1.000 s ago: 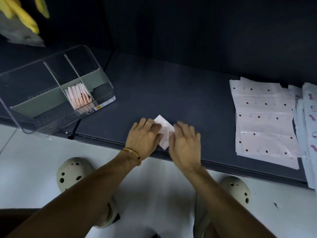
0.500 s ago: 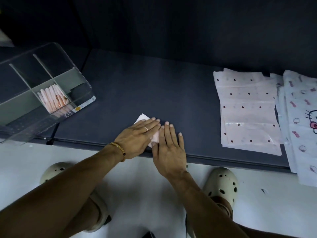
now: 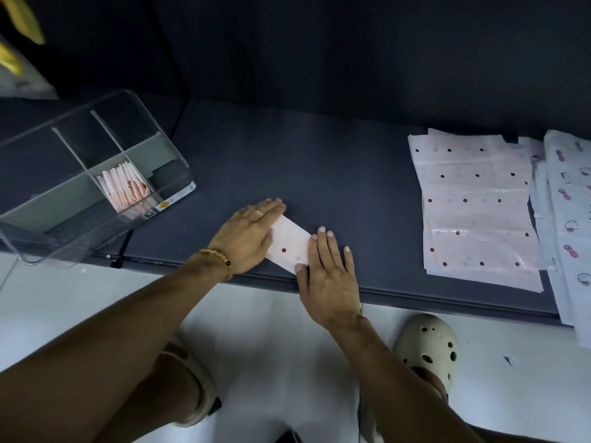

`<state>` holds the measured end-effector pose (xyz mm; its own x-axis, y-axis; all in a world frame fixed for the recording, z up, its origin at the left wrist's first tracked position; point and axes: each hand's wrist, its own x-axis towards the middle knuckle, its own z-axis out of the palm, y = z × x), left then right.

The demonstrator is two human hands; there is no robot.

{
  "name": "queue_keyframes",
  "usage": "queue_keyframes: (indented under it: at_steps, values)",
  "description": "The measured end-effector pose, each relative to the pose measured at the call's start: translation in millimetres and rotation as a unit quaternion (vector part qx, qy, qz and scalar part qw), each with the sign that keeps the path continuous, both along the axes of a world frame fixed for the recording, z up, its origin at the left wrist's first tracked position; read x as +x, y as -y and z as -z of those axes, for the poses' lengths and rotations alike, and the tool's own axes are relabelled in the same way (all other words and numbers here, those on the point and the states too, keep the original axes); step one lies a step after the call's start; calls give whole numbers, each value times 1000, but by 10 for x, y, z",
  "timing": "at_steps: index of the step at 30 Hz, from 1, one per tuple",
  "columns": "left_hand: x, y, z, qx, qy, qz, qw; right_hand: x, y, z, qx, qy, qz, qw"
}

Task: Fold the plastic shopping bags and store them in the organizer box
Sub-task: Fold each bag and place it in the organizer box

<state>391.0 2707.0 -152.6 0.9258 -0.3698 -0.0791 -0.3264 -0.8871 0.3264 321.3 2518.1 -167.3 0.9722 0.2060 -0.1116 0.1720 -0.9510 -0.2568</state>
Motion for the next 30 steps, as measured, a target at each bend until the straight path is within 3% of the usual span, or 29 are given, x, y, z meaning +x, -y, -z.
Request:
queue_keyframes:
  at_steps: [5,8,10,13,17,20,22,24,27,30]
  values:
    - [106,328,-42,67,47,7,997,97,124,-35,13,-36,-46,998]
    - [108,306,-81,21,-23,-27,999,198,124,-103,77,-66,-22,995]
    - [53,218,-103,-57,-69,-78,993,258,73,-176,135,-70,44,987]
    - [-29,-7,-179,-276,-145,-180,933,352,-75,-334,252,-76,163,951]
    - [-124,-357,-328,-466,-175,-261,827,505,-400,-589,470,-166,198,844]
    - [-174,-623,-439,-520,-158,-310,780,620,-748,-747,490,-172,158,839]
    - [-186,-847,-525,-546,-99,-359,750,703,-1009,-836,483,-155,135,851]
    - [-199,-1125,-585,-534,-1,-440,722,794,-1268,-904,481,-135,126,857]
    - [-226,-1589,-554,-374,142,-559,726,907,-1635,-971,500,-115,116,850]
    - [-166,-1874,-456,-250,81,-604,753,978,-1913,-1003,511,-105,113,846]
